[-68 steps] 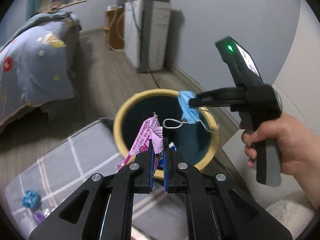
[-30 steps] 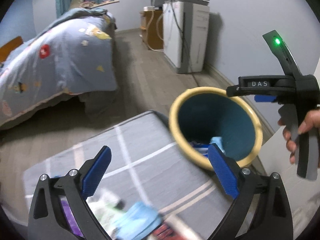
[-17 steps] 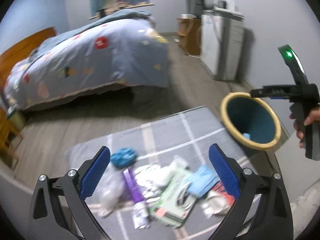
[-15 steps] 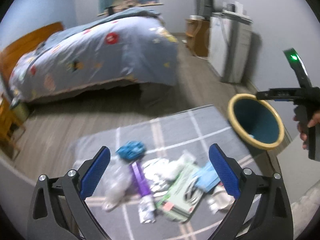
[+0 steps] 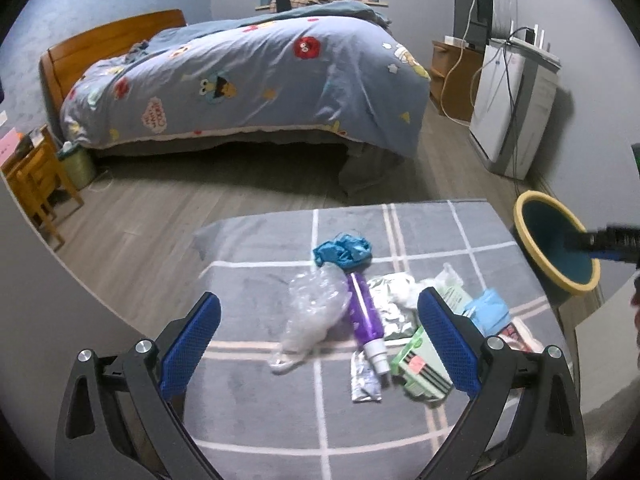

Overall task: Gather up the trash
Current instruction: 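Grasp the red tissue pack with the right gripper and lift it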

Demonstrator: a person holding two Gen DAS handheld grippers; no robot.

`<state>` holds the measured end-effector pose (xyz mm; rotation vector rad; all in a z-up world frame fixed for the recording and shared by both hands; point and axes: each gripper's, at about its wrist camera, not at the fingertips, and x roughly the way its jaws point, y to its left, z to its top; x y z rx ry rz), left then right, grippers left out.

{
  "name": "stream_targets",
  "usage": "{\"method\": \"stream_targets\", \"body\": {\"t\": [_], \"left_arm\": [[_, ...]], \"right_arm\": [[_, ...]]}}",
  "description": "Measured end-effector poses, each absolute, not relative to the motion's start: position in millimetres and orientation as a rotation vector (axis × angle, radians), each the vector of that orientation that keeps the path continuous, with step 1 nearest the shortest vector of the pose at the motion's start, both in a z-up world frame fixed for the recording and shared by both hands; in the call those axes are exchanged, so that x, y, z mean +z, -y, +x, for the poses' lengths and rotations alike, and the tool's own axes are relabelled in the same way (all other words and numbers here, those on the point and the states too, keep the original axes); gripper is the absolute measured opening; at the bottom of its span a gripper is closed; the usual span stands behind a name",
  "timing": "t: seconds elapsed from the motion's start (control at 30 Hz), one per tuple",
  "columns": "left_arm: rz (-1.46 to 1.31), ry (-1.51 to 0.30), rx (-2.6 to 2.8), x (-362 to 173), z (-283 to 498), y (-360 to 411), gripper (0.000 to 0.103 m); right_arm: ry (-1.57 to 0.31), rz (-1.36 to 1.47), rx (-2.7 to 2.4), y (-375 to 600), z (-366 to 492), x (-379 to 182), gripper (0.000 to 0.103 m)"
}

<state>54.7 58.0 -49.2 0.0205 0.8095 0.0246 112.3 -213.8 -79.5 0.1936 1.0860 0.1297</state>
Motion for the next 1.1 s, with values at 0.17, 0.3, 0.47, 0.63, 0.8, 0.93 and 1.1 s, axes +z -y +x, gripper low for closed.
{"method": "stream_targets", "body": {"t": [0.17,0.3,0.47,0.63,0.8,0.93,1.1], "left_arm": [[0.028,-0.832,0.024,-59,54,-68,0.098],[-0.011,-0.868,0.061,-72,57,-87,0.098],[-0.027,-0.905,0.087,-83,58,-105,0.098],[-0.012,-0.916,0.062,-86,60,-97,0.098],[0.044,-0.913,0.028,-87,62,-81,0.098],[0.053,-0.922,0.013,-88,65,-72,0.098],[0.063,-0.907,-0.029,-84,69,-54,0.098]], "right_arm": [[-1.127,0.121,0.104,185,91,-106,0.097],[-1.143,0.161,0.054,183,75,-122,0.097],[-1.18,0.121,0.053,170,63,-142,0.087],[-1.243,0.052,0.089,157,65,-160,0.061],[-1.28,-0.04,0.129,144,64,-174,0.036],[-1.278,-0.028,0.154,145,64,-168,0.016],[-1.244,-0.036,0.214,145,62,-134,0.016]]}}
